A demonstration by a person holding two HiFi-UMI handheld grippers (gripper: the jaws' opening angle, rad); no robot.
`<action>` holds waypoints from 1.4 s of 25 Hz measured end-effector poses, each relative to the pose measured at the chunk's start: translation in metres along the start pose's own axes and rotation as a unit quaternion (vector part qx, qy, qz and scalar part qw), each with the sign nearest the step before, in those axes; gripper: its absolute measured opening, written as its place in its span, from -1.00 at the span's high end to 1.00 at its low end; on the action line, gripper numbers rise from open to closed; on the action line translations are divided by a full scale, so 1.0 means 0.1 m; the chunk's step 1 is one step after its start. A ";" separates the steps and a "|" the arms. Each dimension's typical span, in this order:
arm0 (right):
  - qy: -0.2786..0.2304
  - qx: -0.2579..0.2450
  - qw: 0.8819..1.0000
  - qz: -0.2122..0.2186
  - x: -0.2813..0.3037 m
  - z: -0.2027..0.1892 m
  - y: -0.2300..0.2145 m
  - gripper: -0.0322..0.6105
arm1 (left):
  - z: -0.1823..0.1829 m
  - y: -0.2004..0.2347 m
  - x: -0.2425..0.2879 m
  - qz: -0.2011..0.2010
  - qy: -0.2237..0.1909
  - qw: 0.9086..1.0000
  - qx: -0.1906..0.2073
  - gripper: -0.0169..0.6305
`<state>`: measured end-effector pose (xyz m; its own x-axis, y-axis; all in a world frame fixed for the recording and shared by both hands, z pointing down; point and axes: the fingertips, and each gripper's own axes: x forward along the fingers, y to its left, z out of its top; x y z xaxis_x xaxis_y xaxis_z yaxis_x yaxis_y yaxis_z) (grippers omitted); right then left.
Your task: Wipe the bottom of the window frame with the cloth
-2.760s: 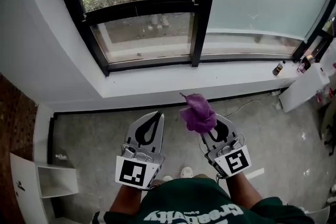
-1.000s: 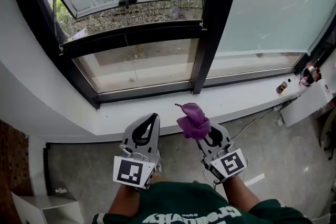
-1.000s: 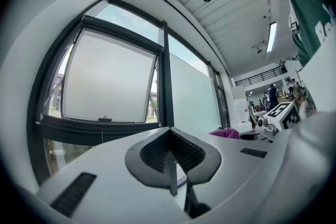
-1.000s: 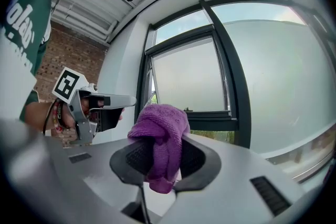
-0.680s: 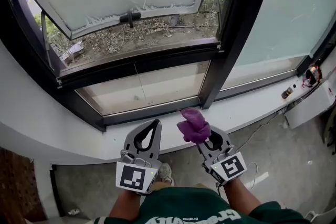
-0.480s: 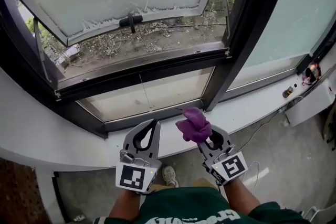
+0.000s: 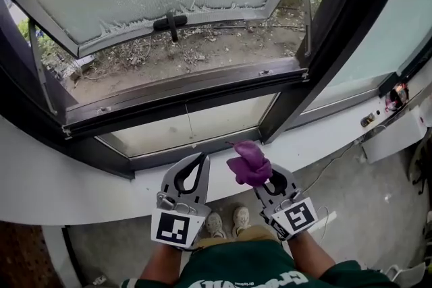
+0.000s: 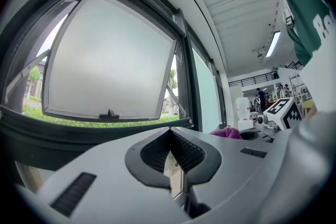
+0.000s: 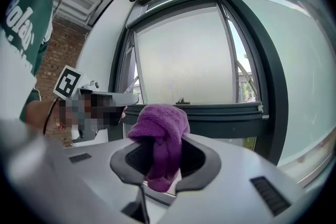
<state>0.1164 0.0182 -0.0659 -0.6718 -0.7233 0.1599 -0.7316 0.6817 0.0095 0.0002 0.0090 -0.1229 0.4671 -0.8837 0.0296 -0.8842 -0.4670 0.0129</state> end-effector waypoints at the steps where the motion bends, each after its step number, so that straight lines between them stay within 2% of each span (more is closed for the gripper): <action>1: 0.000 0.005 1.000 0.001 0.01 0.00 -0.01 0.58 | -0.01 0.01 0.02 0.000 0.001 1.000 -0.007 0.92; 5: -0.007 0.013 1.000 0.018 0.06 0.00 -0.08 0.58 | 0.02 -0.01 0.12 0.003 -0.003 1.000 -0.018 0.92; 17: -0.036 0.066 0.996 0.057 0.13 -0.15 -0.68 0.58 | -0.17 -0.31 0.61 0.041 0.042 0.998 0.028 0.92; 24: -0.049 0.101 0.991 0.075 0.15 -0.47 -1.02 0.58 | -0.34 -0.48 0.96 0.068 0.051 0.995 0.046 0.92; 29: -0.041 0.118 0.986 0.110 0.25 -0.66 -0.88 0.58 | -0.55 -0.46 1.00 0.078 0.079 0.991 0.068 0.92; 32: -0.035 0.130 0.983 0.129 0.34 -0.74 -0.69 0.58 | -0.65 -0.30 0.92 0.091 0.101 0.987 0.087 0.92; 35: -0.029 0.133 0.980 0.146 0.44 -0.79 -0.42 0.58 | -0.73 -0.08 0.74 0.105 0.098 0.986 0.080 0.92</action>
<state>0.1264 -0.0332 0.0189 -0.8566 -0.5123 0.0621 -0.5070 0.8130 -0.2865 0.0414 -0.0508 -0.0483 0.2499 -0.9457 0.2080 -0.9424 -0.2869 -0.1721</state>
